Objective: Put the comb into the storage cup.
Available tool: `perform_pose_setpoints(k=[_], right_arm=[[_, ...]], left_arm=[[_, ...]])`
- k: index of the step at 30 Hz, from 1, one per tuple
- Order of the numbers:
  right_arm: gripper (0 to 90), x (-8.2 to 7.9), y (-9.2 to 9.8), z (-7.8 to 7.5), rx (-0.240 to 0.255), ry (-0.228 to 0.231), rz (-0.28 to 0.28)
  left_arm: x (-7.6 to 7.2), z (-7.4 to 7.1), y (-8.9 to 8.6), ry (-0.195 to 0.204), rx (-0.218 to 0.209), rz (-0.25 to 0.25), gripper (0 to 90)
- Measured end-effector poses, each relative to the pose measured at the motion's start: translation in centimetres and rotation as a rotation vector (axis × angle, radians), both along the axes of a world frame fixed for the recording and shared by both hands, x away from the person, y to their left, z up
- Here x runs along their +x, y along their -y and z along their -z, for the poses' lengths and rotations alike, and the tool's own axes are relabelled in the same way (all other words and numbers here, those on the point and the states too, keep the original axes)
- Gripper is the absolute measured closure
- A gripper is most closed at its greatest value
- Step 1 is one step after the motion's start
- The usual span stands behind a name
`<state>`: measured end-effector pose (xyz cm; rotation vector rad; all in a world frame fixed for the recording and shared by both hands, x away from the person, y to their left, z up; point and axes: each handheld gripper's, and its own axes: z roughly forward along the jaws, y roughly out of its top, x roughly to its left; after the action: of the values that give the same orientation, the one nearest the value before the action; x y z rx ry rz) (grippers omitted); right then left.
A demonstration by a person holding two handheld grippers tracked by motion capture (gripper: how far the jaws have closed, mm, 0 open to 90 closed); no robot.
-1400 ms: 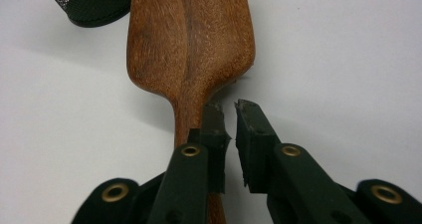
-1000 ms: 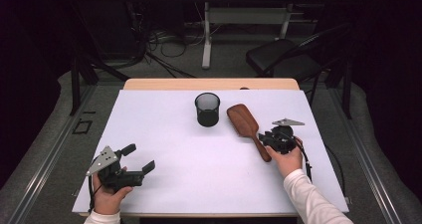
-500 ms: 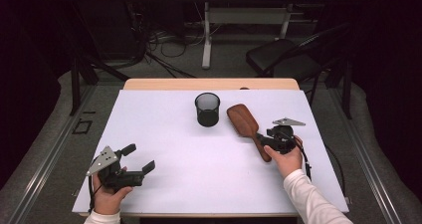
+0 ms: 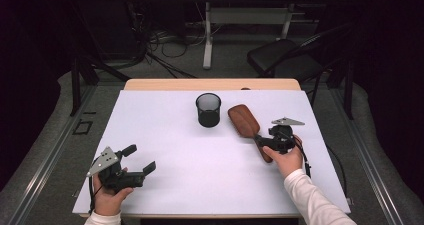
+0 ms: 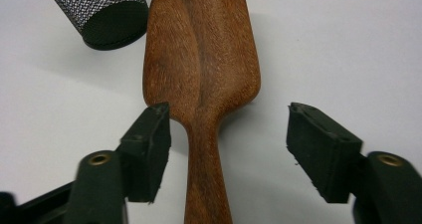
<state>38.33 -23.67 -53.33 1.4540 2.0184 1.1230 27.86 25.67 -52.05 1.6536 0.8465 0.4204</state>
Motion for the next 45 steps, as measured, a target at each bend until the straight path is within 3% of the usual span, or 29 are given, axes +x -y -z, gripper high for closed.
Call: perform_pose_setpoints(k=[14,33,39,45], right_arm=[[15.4,0.6,-1.0,0.0,-0.062,-0.048,-0.015],[15.6,1.4,-1.5,1.3,-0.112,-0.111,-0.029],[17.7,1.6,-2.0,1.8,-0.17,-0.126,-0.021],[18.0,1.8,-2.1,2.1,-0.164,-0.14,-0.019]], left_arm=[[0.0,0.0,0.1,0.001,-0.003,-0.001,0.7],[0.0,0.0,0.0,-0.001,0.0,0.002,0.7],[0.0,0.0,0.0,-0.001,0.0,0.003,0.8],[0.0,0.0,0.1,-0.001,-0.001,0.001,0.7]])
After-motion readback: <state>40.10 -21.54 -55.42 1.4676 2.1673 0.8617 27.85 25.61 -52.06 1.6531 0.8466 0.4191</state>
